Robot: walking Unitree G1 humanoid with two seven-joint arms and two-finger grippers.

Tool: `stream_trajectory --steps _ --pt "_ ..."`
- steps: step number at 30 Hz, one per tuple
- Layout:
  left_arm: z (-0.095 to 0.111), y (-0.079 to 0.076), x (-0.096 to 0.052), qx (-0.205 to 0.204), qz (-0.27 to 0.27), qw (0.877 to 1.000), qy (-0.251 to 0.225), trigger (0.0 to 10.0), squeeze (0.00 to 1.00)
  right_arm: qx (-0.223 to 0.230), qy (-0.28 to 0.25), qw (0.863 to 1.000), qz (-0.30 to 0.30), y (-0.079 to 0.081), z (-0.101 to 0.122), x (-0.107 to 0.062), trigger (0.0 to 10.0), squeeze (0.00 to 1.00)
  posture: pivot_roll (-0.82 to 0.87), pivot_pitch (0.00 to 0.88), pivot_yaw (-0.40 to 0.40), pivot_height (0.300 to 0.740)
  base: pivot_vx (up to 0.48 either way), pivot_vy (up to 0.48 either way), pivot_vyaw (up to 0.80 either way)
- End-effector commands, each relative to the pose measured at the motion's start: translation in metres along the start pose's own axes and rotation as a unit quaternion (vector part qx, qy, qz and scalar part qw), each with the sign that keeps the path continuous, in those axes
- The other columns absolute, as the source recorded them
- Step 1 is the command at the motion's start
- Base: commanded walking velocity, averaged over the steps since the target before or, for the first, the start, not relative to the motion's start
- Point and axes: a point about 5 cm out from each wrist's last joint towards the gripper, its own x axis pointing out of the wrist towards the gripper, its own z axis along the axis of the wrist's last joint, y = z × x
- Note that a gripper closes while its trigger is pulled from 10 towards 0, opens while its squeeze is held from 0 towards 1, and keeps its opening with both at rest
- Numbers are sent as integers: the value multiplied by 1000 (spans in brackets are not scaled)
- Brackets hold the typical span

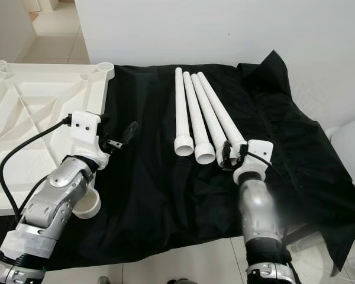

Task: Building children table

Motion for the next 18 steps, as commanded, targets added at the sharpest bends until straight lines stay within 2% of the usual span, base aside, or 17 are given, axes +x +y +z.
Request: stream_trajectory --steps 1,6,9,11,12,13,17,18 --pt "3 -10 0 6 -89 996 0 10000 0 -3 43 999 -3 -4 -18 -6 10000 0 -19 80 -35 740 0 0 0" --pt "3 -10 -1 5 -87 996 1 10000 0 24 37 999 -4 -3 -18 -7 10000 0 -15 79 -39 740 0 0 0" --pt "3 -10 -2 5 -84 996 3 10000 0 79 -8 997 -9 -1 -12 -12 10000 0 -14 79 -38 740 0 0 0" --pt "3 -9 -3 5 -83 997 3 10000 0 137 -48 989 -31 -2 -4 -16 10000 0 -11 81 -39 740 0 0 0" --pt "3 -9 -3 5 -83 997 3 10000 0 137 -48 989 -31 -2 -4 -16 10000 0 -11 81 -39 740 0 0 0" --pt "4 -8 -3 3 -82 997 3 10000 0 199 -73 976 -43 1 0 -22 10000 0 -11 82 -34 740 0 0 0" --pt "4 -7 -3 3 -81 997 3 10000 0 216 -76 972 -45 3 0 -24 10000 0 -11 82 -34 740 0 0 0" --pt "5 -7 -2 2 -81 997 3 10000 0 251 -74 964 -49 6 -3 -27 10000 0 -13 81 -30 740 0 0 0"
